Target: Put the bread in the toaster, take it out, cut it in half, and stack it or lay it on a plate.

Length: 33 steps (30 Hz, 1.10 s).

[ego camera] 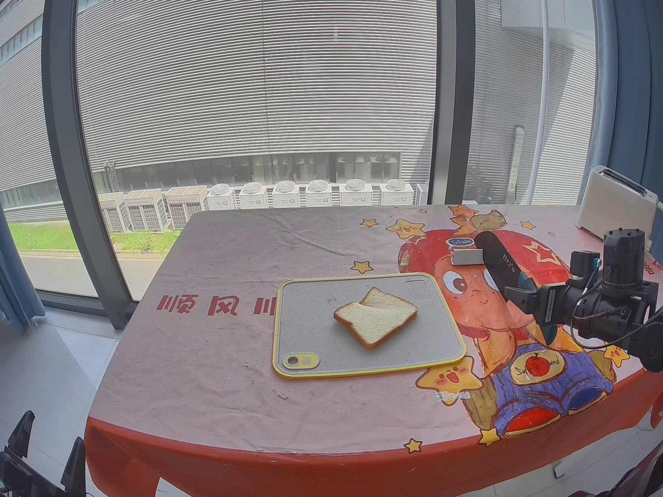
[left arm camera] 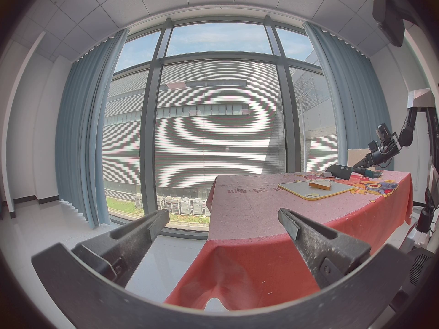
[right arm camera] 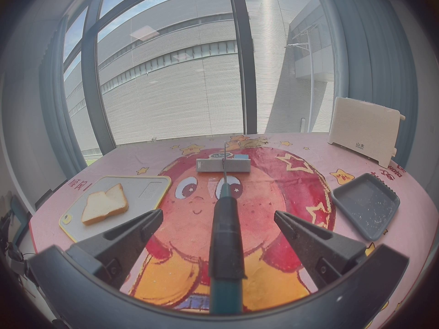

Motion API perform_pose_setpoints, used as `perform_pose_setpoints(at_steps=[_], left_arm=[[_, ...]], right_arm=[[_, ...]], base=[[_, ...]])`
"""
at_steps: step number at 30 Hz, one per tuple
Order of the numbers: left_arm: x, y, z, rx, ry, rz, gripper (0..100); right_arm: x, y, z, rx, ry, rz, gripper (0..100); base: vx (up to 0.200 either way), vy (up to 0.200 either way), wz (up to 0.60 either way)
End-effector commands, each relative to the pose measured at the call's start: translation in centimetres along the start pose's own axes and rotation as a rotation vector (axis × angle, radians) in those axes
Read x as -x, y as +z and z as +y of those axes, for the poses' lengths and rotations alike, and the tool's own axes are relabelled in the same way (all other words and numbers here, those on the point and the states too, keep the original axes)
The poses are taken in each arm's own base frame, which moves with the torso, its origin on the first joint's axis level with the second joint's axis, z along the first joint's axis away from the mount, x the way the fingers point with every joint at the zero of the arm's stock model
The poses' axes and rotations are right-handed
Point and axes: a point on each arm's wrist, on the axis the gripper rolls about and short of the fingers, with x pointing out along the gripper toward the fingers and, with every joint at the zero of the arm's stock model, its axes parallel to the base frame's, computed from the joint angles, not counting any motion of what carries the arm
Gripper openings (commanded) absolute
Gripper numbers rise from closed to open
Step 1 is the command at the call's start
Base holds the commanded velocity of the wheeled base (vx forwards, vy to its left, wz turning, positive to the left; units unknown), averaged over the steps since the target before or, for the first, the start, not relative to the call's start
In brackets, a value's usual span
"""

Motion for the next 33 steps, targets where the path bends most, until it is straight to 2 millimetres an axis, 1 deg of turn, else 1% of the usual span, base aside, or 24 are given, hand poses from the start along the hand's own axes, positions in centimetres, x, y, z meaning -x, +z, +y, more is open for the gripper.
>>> perform_pose_setpoints(at_steps=[1,10,14,20,21,33], left_arm=[[-0.12,-0.43,0.0,0.0,0.0,0.015,100],[-0.12,-0.45,0.0,0.0,0.0,0.017,100],[-0.12,-0.45,0.0,0.0,0.0,0.017,100],[-0.12,-0.45,0.0,0.0,0.0,0.017,100],[-0.12,-0.45,0.0,0.0,0.0,0.017,100],[-0.12,-0.45,0.0,0.0,0.0,0.017,100]], right_arm=[[-0.74,-0.44,-0.26,0.0,-0.012,0.02,100],[-1.01,-0.49,-0.24,0.009,-0.011,0.026,100],[-1.61,-0.68,-0.19,0.014,-0.014,0.041,100],[-1.62,-0.76,0.04,0.02,-0.006,0.045,100],[-1.62,-0.76,0.04,0.02,-0.006,0.045,0],[-1.29,-0.62,0.12,0.021,-0.002,0.035,0]], base=[[0.0,0.0,0.0],[0.0,0.0,0.0],[0.0,0.0,0.0],[0.0,0.0,0.0],[0.0,0.0,0.0],[0.0,0.0,0.0]])
